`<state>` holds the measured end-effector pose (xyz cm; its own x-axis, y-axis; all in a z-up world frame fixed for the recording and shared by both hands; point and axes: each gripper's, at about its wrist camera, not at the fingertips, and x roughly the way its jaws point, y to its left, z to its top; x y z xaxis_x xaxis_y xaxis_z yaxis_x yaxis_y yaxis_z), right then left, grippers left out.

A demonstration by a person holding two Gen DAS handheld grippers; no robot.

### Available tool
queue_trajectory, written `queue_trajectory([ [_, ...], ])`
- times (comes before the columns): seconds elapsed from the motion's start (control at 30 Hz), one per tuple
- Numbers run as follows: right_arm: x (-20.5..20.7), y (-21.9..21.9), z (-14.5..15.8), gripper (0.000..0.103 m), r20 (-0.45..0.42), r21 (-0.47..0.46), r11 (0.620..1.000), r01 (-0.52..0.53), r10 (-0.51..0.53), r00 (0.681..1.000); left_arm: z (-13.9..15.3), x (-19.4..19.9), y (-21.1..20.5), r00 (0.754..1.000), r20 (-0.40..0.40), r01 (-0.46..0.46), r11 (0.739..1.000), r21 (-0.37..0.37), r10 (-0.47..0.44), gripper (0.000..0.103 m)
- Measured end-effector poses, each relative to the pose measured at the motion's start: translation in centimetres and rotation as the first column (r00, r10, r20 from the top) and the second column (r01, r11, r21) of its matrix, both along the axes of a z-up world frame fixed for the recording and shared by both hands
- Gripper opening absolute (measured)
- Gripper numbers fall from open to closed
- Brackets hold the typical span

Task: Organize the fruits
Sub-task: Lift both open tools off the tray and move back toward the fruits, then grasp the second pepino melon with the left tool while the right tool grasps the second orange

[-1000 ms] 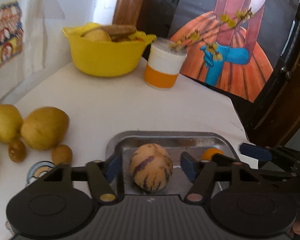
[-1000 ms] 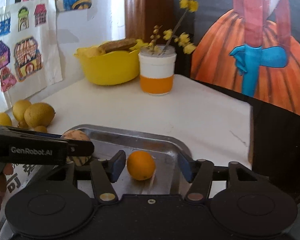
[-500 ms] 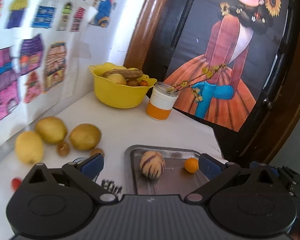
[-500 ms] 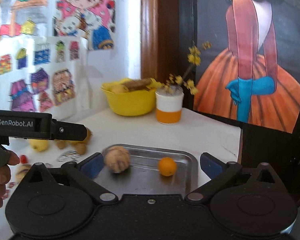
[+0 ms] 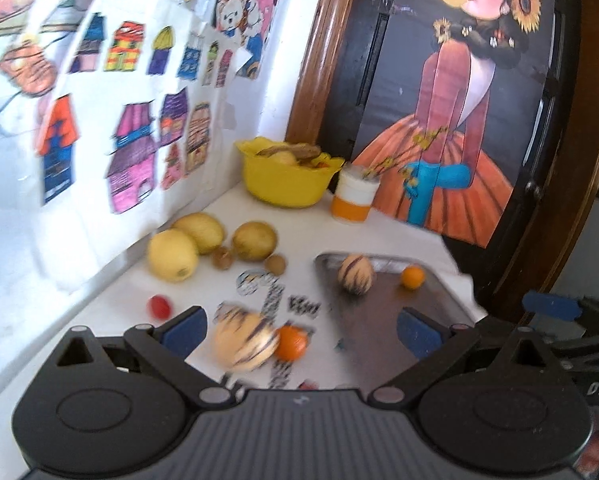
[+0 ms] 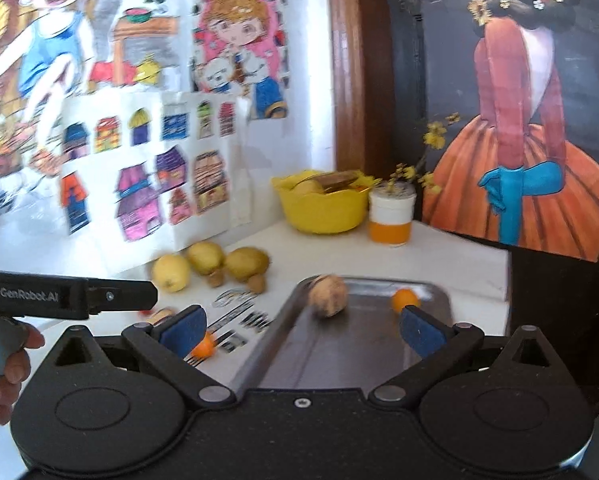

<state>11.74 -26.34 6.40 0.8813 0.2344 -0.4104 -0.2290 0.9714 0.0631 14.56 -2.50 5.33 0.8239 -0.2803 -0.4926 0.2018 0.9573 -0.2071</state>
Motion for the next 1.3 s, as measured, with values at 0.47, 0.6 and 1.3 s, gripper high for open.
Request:
queue_trajectory([
  [0.47, -1.4, 7.1, -4.7, 0.102, -0.166, -0.094, 0.985, -0.146, 0.129, 0.978, -4.7, -0.8, 4.1, 0.984, -0.164, -0.038, 0.988, 0.151, 0.063, 0.103],
  [0.6, 0.2, 8.5, -5.8, 0.102, -0.202, -0.136, 0.974, -0.183, 0.153, 0.967, -5.6, 0.4, 4.7, 0.977, -0.203, -0.033, 0.989, 0.147, 0.063, 0.103],
  [1.3, 8.9, 10.3, -7.4, 0.074, -0.196, -0.235, 0.935, -0.265, 0.221, 0.955, -5.9, 7.2, 3.5, 0.981, -0.190, 0.034, 0.999, 0.009, -0.031, 0.092],
])
